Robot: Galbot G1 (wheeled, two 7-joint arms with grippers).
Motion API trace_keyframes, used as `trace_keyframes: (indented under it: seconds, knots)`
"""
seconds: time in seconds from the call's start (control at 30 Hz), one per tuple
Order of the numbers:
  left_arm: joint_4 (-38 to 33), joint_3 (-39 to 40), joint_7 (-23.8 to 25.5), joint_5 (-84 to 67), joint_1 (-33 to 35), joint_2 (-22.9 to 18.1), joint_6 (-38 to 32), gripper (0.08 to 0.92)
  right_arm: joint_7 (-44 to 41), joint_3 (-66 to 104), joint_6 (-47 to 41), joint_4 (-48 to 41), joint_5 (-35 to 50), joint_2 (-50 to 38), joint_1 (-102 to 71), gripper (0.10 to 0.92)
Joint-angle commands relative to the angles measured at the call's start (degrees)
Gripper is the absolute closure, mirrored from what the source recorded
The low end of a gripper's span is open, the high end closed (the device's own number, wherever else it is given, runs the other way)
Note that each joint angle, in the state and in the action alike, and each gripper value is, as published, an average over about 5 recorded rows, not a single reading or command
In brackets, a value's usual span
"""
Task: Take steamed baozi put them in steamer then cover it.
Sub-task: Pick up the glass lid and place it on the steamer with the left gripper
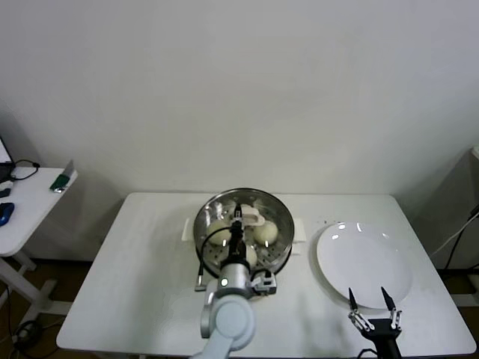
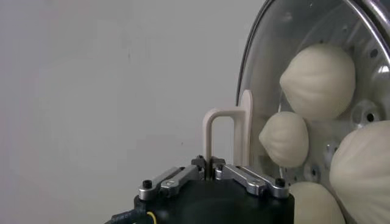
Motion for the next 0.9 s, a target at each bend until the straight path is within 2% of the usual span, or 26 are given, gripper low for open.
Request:
trace_keyframes:
  seconds: [0.03,0.13,0.37,0.7,0.8,0.9]
  knots:
    - [0.01,0.11,-0.03,-0.02,0.15,0.10,-0.10,0.862,-0.06,0.01,0.02,0.01,-0.25,-0.02,0.09,0.203]
    - [-0.25,0.15,-0.33,-0.16,0.19,0.17,-0.18,0.828,-0.07,0.02,-0.05,0.01,-0.21,-0.03,0.17,0.203]
    - [-3.42,0.85,0.52,-2.13,1.17,0.97,-0.69,0.635,-0.29,0.07,-1.29,0.26,0.27,-0.05,0.40,0.203]
    - [-17.64,2.40,0.89,-12.45,7.06,5.38,-1.34,0.332,0.04,-0.22,-4.90,1.87,6.04,-0.63,1.21,0.203]
    - [-21.21,0.66,-2.09,-20.48,9.38,7.93,-2.65,0.247,0.05,-0.56,-4.27,2.07,7.05,-0.71,1.39,0.203]
    - [-22.37,-3.41,-7.72,-28.91,11.69,9.84,-5.74,0.194,-0.05,-0.94,-3.83,2.03,6.47,-0.83,1.62,0.203]
